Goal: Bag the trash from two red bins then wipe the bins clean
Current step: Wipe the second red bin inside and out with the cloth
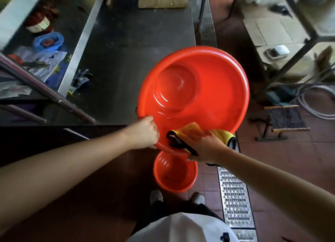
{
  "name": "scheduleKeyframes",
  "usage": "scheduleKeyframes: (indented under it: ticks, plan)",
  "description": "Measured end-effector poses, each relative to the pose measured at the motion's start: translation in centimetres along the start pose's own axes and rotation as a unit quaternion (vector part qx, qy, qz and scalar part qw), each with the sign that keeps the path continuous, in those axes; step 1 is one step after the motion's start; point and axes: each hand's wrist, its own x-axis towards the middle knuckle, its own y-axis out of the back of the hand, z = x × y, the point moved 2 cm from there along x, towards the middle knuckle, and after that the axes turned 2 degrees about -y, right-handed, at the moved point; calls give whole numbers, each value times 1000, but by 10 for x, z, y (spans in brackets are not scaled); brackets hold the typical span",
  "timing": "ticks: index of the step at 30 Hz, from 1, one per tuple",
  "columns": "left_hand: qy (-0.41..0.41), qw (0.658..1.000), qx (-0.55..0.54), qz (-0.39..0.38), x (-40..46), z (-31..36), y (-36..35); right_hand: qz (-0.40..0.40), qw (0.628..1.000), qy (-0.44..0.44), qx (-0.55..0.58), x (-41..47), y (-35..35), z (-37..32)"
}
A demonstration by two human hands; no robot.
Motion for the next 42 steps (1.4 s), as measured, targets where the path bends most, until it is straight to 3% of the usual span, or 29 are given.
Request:
scheduleKeyframes:
  ticks: [5,9,14,16,18,25,28,31,33,36,38,42]
  plan:
    - [43,999,7,-28,-16,-11,0,118,980,-25,-158,-21,17,7]
    - [128,988,-9,-81,-9,-2,7,188,962,-10,-198,-21,33,8]
    - [211,964,-114,-114,39,46,12,148,970,-22,-193,-21,35,6]
    - [232,958,-145,-87,51,50,11,74,984,-30,-159,-16,28,15]
    - [210,964,-145,-79,54,49,6,4,992,-52,-113,-12,21,21]
    - [107,986,-107,-69,51,44,4,0,988,-117,97,15,6,0]
    - [71,991,-100,-47,36,45,12,-17,994,-109,23,20,6,33]
    - [63,990,-117,-37,36,52,21,-14,979,-200,-32,27,10,46]
    - [66,989,-123,-41,44,53,27,-22,974,-222,43,41,6,19]
    - [69,991,-110,-41,46,56,27,-36,970,-151,188,48,-4,-16]
    - [72,991,-103,-51,40,55,23,-19,980,-135,146,45,-2,8]
    - [67,989,-122,-58,47,56,25,-23,971,-235,22,55,-3,45]
